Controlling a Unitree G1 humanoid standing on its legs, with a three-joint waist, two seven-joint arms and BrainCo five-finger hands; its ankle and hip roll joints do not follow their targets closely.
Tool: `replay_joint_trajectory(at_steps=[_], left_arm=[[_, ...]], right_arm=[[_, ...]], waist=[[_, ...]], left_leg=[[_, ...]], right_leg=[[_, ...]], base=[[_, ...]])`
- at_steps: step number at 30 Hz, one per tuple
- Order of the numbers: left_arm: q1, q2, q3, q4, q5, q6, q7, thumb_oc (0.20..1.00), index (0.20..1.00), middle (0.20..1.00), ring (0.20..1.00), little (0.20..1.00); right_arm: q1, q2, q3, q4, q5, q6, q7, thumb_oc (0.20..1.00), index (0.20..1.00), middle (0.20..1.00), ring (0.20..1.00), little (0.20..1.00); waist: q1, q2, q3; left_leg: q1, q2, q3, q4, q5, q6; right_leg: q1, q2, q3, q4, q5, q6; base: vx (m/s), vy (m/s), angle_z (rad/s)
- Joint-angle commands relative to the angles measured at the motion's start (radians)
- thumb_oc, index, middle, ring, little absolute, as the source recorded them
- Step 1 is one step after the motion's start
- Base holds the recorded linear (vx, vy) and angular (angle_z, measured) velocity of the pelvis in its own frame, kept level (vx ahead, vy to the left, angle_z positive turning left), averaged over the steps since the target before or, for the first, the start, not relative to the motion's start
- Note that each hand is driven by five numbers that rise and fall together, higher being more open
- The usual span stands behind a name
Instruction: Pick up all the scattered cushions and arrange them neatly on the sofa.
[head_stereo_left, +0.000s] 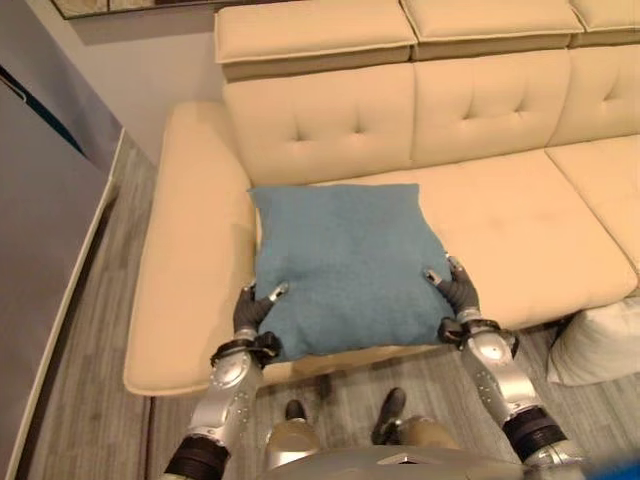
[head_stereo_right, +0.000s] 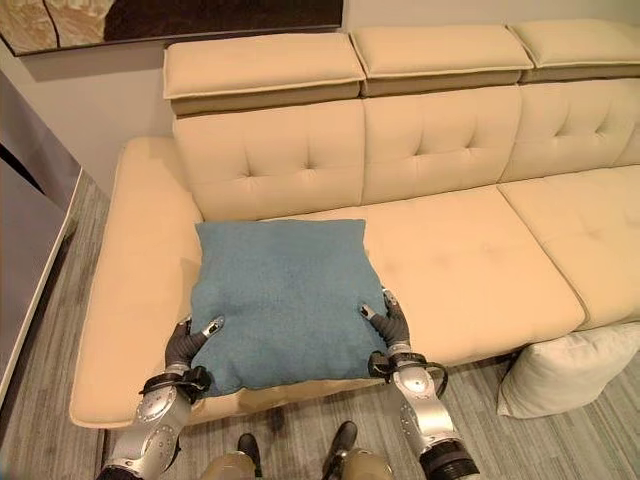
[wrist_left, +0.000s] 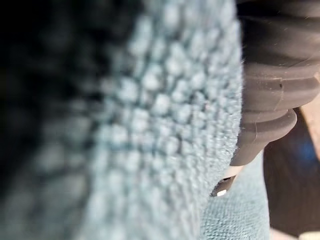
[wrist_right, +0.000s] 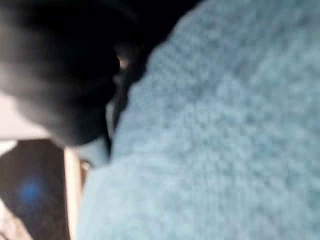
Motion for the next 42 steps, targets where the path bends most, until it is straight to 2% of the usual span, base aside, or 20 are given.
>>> replay_joint_trajectory(at_steps=[1,2,4,7,8,11,13,14,16,17,18,19,20,23,24,26,33,36,37,42], left_arm=[[-0.129,-0.034,-0.060,-0.071,0.005,-0.069,-0.035,0.200,0.200,0.200,0.200,0.200],[-0.129,-0.036,-0.066,-0.073,0.008,-0.069,-0.037,0.200,0.200,0.200,0.200,0.200],[-0.126,-0.040,-0.070,-0.073,0.019,-0.062,-0.040,0.200,0.200,0.200,0.200,0.200],[-0.120,-0.038,-0.062,-0.075,0.024,-0.061,-0.039,0.200,0.200,0.200,0.200,0.200],[-0.115,-0.029,-0.058,-0.084,0.030,-0.061,-0.037,0.200,0.200,0.200,0.200,0.200],[-0.109,-0.021,-0.054,-0.094,0.034,-0.059,-0.031,0.200,0.200,0.200,0.200,0.200],[-0.094,-0.006,-0.040,-0.105,0.040,-0.058,-0.033,0.200,0.200,0.200,0.200,0.200],[-0.084,0.014,-0.027,-0.119,0.052,-0.056,-0.033,0.200,0.200,0.200,0.200,0.200],[-0.082,0.025,-0.023,-0.125,0.062,-0.057,-0.033,0.200,0.200,0.200,0.200,0.200],[-0.088,0.034,-0.020,-0.129,0.072,-0.060,-0.029,0.200,0.200,0.200,0.200,0.200],[-0.088,0.034,-0.020,-0.129,0.072,-0.060,-0.029,0.200,0.200,0.200,0.200,0.200],[-0.128,0.035,-0.029,-0.121,0.084,-0.071,-0.019,0.200,0.200,0.200,0.200,0.200],[-0.129,0.035,-0.029,-0.120,0.084,-0.071,-0.019,0.200,0.200,0.200,0.200,0.200],[-0.169,0.025,-0.045,-0.121,0.086,-0.084,-0.008,0.200,0.200,0.200,0.200,0.200],[-0.187,0.026,-0.054,-0.122,0.088,-0.088,-0.005,0.200,0.200,0.200,0.200,0.200],[-0.190,0.025,-0.053,-0.120,0.088,-0.088,-0.007,0.200,0.200,0.200,0.200,0.200],[-0.205,0.014,-0.063,-0.125,0.088,-0.088,0.002,0.200,0.200,0.200,0.200,0.200],[-0.296,0.010,-0.092,-0.102,0.091,-0.091,0.031,0.200,0.200,0.200,0.200,0.200],[-0.373,0.009,-0.111,-0.080,0.096,-0.102,0.051,0.200,0.200,0.200,0.200,0.200],[-0.577,0.033,-0.148,-0.014,0.101,-0.134,0.110,0.200,0.200,0.200,0.200,0.200]], right_arm=[[-0.082,0.013,0.004,-0.126,-0.022,-0.084,0.010,0.200,0.200,0.200,0.200,0.200],[-0.081,0.012,0.001,-0.124,-0.026,-0.085,0.007,0.200,0.200,0.200,0.200,0.200],[-0.071,0.008,-0.016,-0.117,-0.034,-0.084,0.001,0.200,0.200,0.200,0.200,0.200],[-0.078,0.013,-0.020,-0.115,-0.039,-0.085,-0.004,0.200,0.200,0.200,0.200,0.200],[-0.074,0.021,-0.022,-0.113,-0.048,-0.089,-0.008,0.200,0.200,0.200,0.200,0.200],[-0.074,0.032,-0.024,-0.112,-0.060,-0.085,-0.006,0.200,0.200,0.200,0.200,0.200],[-0.084,0.044,-0.019,-0.104,-0.068,-0.086,-0.006,0.200,0.200,0.200,0.200,0.200],[-0.096,0.059,-0.011,-0.102,-0.079,-0.082,0.002,0.200,0.200,0.200,0.200,0.200],[-0.104,0.063,-0.008,-0.099,-0.082,-0.085,0.002,0.200,0.200,0.200,0.200,0.200],[-0.107,0.069,-0.009,-0.104,-0.089,-0.084,0.005,0.200,0.200,0.200,0.200,0.200],[-0.107,0.069,-0.009,-0.104,-0.089,-0.084,0.005,0.200,0.200,0.200,0.200,0.200],[-0.126,0.071,-0.020,-0.119,-0.103,-0.091,-0.009,0.200,0.200,0.200,0.200,0.200],[-0.126,0.071,-0.020,-0.119,-0.103,-0.091,-0.009,0.200,0.200,0.200,0.200,0.200],[-0.143,0.058,-0.030,-0.137,-0.117,-0.096,-0.027,0.200,0.200,0.200,0.200,0.200],[-0.151,0.052,-0.033,-0.137,-0.117,-0.094,-0.029,0.200,0.200,0.200,0.200,0.200],[-0.160,0.051,-0.033,-0.132,-0.115,-0.093,-0.031,0.200,0.200,0.200,0.200,0.200],[-0.171,0.018,-0.016,-0.145,-0.128,-0.086,-0.031,0.200,0.200,0.200,0.200,0.200],[-0.254,-0.013,0.016,-0.142,-0.158,-0.090,-0.063,0.200,0.200,0.200,0.200,0.200],[-0.333,-0.031,0.041,-0.130,-0.192,-0.094,-0.096,0.200,0.200,0.200,0.200,0.200],[-0.533,-0.067,0.090,-0.080,-0.234,-0.095,-0.158,0.200,0.200,0.200,0.200,0.200]], waist=[[0.002,-0.032,-0.003],[0.004,-0.033,-0.003],[0.002,-0.033,-0.015],[0.013,-0.030,-0.030],[0.017,-0.032,-0.031],[0.021,-0.035,-0.036],[0.034,-0.037,-0.046],[0.039,-0.032,-0.039],[0.040,-0.030,-0.035],[0.037,-0.027,-0.029],[0.037,-0.027,-0.030],[0.023,-0.023,-0.027],[0.023,-0.023,-0.027],[0.006,-0.014,-0.030],[0.002,-0.030,-0.034],[0.003,-0.032,-0.042],[-0.005,-0.035,-0.059],[-0.008,-0.041,-0.039],[-0.009,-0.044,-0.010],[-0.017,-0.042,0.052]], left_leg=[[-0.097,-0.118,-0.153,0.149,-0.079,-0.008],[-0.117,-0.155,-0.189,0.132,-0.092,-0.003],[-0.149,-0.191,-0.184,0.076,-0.070,0.009],[-0.127,-0.191,-0.182,0.010,-0.055,0.013],[-0.116,-0.206,-0.218,0.001,-0.048,0.016],[-0.092,-0.207,-0.221,-0.037,-0.040,0.027],[-0.065,-0.210,-0.218,-0.073,-0.039,0.043],[-0.036,-0.205,-0.207,-0.095,-0.035,0.058],[-0.027,-0.203,-0.205,-0.101,-0.034,0.067],[-0.019,-0.202,-0.210,-0.104,-0.034,0.076],[-0.020,-0.202,-0.210,-0.104,-0.034,0.076],[-0.018,-0.210,-0.241,-0.101,-0.044,0.086],[-0.018,-0.210,-0.242,-0.100,-0.045,0.085],[-0.025,-0.212,-0.280,-0.080,-0.061,0.085],[-0.023,-0.227,-0.293,-0.065,-0.081,0.075],[-0.020,-0.225,-0.294,-0.069,-0.080,0.069],[-0.005,-0.194,-0.325,-0.105,-0.066,0.035],[-0.034,-0.169,-0.344,-0.125,-0.044,0.014],[-0.072,-0.161,-0.354,-0.120,-0.034,0.005],[-0.201,-0.158,-0.364,-0.083,-0.011,-0.012]], right_leg=[[0.077,-0.064,0.029,-0.046,-0.063,0.117],[0.078,-0.061,0.036,-0.049,-0.066,0.117],[0.089,-0.055,0.030,-0.067,-0.060,0.125],[0.091,-0.043,0.042,-0.067,-0.061,0.131],[0.089,-0.037,0.055,-0.046,-0.071,0.133],[0.079,-0.040,0.056,-0.005,-0.076,0.136],[0.065,-0.042,0.055,0.055,-0.089,0.148],[0.019,-0.058,0.061,0.155,-0.093,0.170],[-0.002,-0.067,0.066,0.209,-0.093,0.186],[-0.027,-0.068,0.096,0.266,-0.085,0.199],[-0.028,-0.068,0.096,0.266,-0.084,0.199],[-0.045,-0.063,0.195,0.225,-0.102,0.190],[-0.043,-0.062,0.195,0.223,-0.101,0.189],[-0.068,-0.083,0.287,0.155,-0.075,0.175],[-0.039,-0.104,0.277,0.088,-0.050,0.181],[-0.026,-0.105,0.252,0.071,-0.044,0.182],[0.015,-0.068,0.210,0.001,-0.043,0.166],[-0.002,-0.051,0.180,-0.016,-0.053,0.150],[-0.030,-0.046,0.166,-0.013,-0.055,0.144],[-0.144,-0.048,0.152,0.012,-0.047,0.138]], base=[[-0.06,-0.041,-0.15],[-0.04,-0.009,-0.13],[0.06,0.012,-0.14],[0.10,0.062,-0.01],[0.06,0.054,-0.23],[0.07,0.080,-0.12],[0.08,0.137,-0.07],[0.06,0.116,-0.34],[0.03,0.086,-0.38],[0.02,0.058,-0.19],[0.07,0.022,-0.01],[0.07,-0.004,0.08],[0.09,-0.027,0.31],[0.14,-0.089,0.42],[0.20,-0.113,0.67],[0.15,-0.106,0.77],[0.11,-0.106,0.23],[-0.02,-0.154,0.23],[-0.07,-0.113,0.29],[-0.13,-0.063,0.11]])
